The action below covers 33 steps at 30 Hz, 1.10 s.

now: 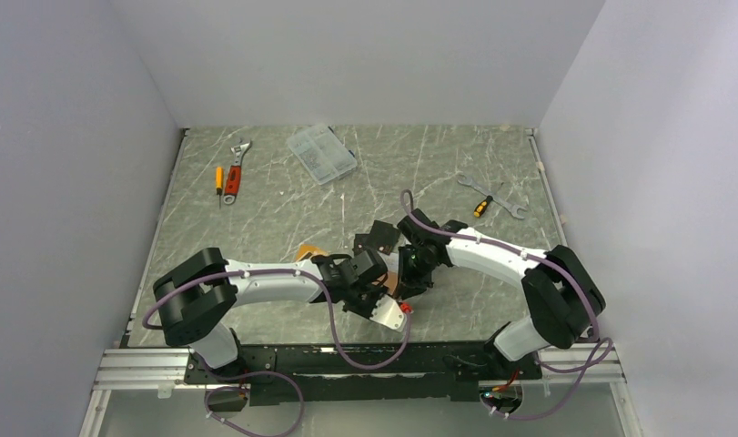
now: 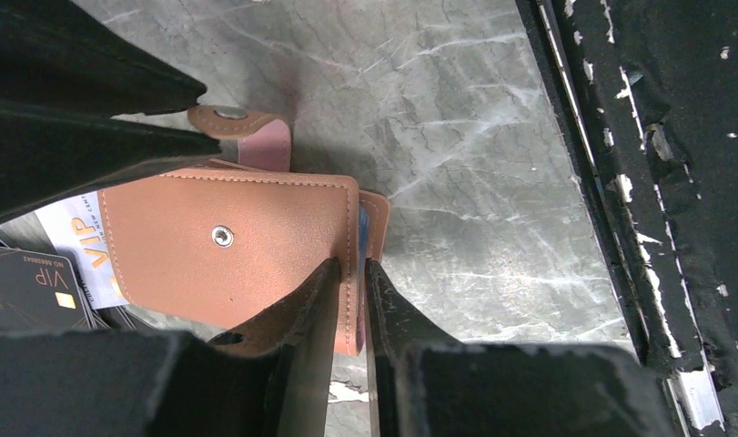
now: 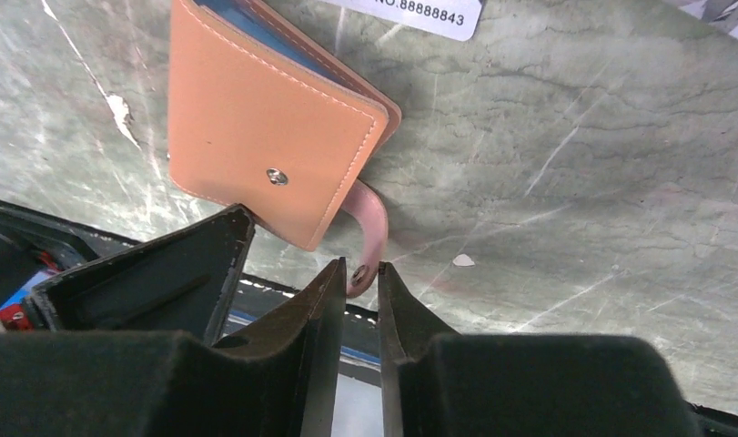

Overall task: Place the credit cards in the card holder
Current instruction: Close the card holder at the center of the board.

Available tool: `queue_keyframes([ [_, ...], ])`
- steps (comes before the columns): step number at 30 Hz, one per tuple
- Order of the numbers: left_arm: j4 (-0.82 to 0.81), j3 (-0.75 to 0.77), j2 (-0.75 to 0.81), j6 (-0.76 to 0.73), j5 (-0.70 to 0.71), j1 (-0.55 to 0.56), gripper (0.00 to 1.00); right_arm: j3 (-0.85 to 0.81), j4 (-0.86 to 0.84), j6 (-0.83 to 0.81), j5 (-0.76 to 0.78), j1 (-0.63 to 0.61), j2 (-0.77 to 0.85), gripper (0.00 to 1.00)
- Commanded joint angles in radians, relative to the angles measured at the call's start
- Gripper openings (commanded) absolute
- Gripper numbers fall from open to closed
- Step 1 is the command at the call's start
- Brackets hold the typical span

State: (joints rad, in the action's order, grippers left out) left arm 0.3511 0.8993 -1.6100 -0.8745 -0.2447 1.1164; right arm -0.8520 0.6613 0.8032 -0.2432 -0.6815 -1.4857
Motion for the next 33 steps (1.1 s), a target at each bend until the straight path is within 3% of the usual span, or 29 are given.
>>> queue_keyframes([
  [1, 0.017, -0.043, 0.006, -0.004, 0.056, 0.000, 0.22, -0.018, 0.046, -0.010, 0.031, -0.013, -0.010, 0.21],
  [7, 0.017, -0.046, 0.020, -0.005, 0.075, 0.001, 0.19, 0.001, 0.055, -0.010, 0.043, -0.014, 0.003, 0.15],
  [10, 0.021, -0.040, 0.022, 0.000, 0.089, 0.000, 0.09, 0.014, 0.052, -0.007, 0.054, -0.013, 0.013, 0.10],
  [13, 0.028, -0.034, 0.028, 0.003, 0.090, 0.000, 0.06, 0.028, 0.040, -0.002, 0.057, -0.014, 0.016, 0.00],
  [20, 0.042, -0.001, 0.021, 0.017, 0.058, 0.000, 0.08, 0.012, 0.039, -0.008, 0.096, 0.013, 0.042, 0.00],
  [28, 0.055, 0.058, 0.018, 0.027, 0.043, -0.003, 0.17, -0.049, 0.058, -0.049, 0.142, 0.030, 0.025, 0.00],
  [33, 0.035, 0.094, 0.022, 0.059, 0.047, -0.015, 0.36, -0.057, 0.050, -0.068, 0.137, 0.033, 0.009, 0.00],
])
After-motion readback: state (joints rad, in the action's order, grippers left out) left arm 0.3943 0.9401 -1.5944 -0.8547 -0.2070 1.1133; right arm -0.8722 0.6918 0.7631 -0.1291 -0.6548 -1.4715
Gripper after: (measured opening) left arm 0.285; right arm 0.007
